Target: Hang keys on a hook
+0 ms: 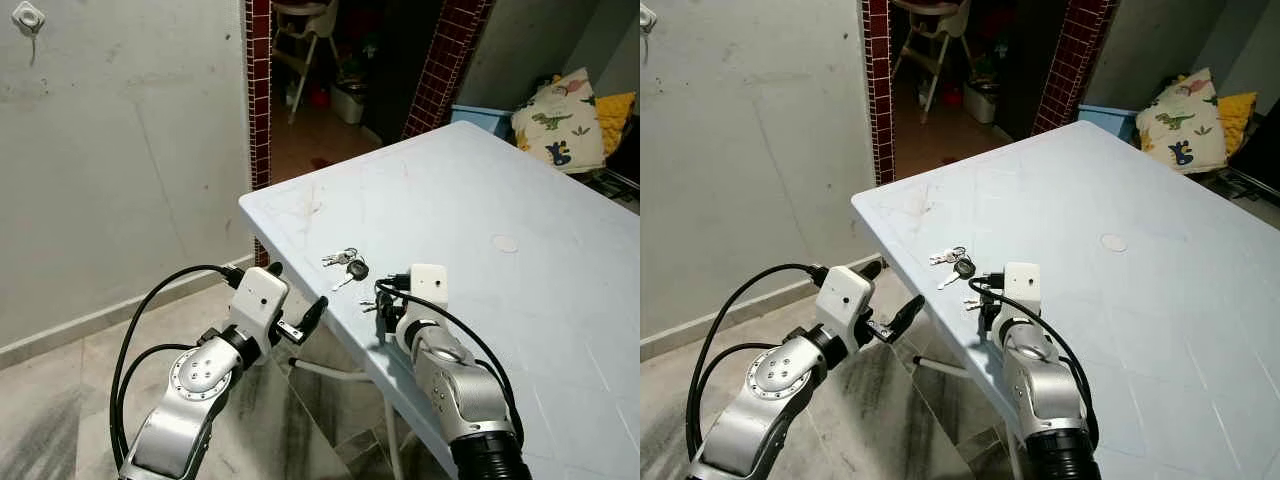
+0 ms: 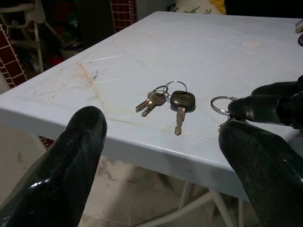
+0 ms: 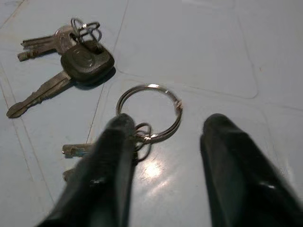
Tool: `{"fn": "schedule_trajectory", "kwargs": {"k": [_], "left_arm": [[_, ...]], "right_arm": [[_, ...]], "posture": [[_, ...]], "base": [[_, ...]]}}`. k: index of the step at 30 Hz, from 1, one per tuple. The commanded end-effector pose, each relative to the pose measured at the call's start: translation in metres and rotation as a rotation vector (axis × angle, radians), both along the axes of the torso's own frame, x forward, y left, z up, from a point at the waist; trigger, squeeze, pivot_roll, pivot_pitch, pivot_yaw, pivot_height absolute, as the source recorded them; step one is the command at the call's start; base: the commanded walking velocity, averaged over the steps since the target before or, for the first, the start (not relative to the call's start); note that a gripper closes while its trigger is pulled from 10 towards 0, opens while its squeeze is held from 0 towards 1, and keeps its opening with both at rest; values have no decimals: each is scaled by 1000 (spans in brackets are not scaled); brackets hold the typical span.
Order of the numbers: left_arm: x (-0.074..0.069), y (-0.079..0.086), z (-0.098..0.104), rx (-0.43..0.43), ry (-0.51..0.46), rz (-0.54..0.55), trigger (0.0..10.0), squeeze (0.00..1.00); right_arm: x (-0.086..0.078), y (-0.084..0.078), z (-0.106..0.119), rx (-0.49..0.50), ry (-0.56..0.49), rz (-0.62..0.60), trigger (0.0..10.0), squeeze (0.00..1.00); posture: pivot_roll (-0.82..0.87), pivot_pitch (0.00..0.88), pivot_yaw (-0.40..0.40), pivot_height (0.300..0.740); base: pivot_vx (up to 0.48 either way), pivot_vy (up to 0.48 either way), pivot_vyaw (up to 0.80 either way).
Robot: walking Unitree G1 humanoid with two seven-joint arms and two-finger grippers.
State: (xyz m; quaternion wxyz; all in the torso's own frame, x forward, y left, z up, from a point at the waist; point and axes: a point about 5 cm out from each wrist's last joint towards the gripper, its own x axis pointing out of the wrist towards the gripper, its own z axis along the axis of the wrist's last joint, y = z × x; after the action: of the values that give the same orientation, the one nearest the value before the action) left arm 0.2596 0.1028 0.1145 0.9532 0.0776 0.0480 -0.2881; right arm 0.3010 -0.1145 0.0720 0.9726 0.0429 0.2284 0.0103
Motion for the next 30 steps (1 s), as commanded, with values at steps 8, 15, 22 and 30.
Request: {"fn": "schedule_trajectory", "kwargs": {"k": [8,15,22,30], "left_arm": [[0,-1,4,10,-10,-6,10000,0],[-1,-1,4,11,-9,-2,10000,0],[-1,-1,4,10,-7,-2,10000,0],[-5,-9,3,-2,22,-67,10000,0]], "right_arm": [[4,1,-4,27,16,-19,0,0],[6,1,-4,33,17,-22,0,0],[6,0,-6,39,25,-31,0,0],[6,-2,-8,40,28,-41,0,0]], "posture": [[170,0,-99,740],[173,0,-101,740],[173,0,-101,740],[171,0,-98,740]], "base": [[0,0,0],[0,0,0],[0,0,0],[0,0,0]]}}
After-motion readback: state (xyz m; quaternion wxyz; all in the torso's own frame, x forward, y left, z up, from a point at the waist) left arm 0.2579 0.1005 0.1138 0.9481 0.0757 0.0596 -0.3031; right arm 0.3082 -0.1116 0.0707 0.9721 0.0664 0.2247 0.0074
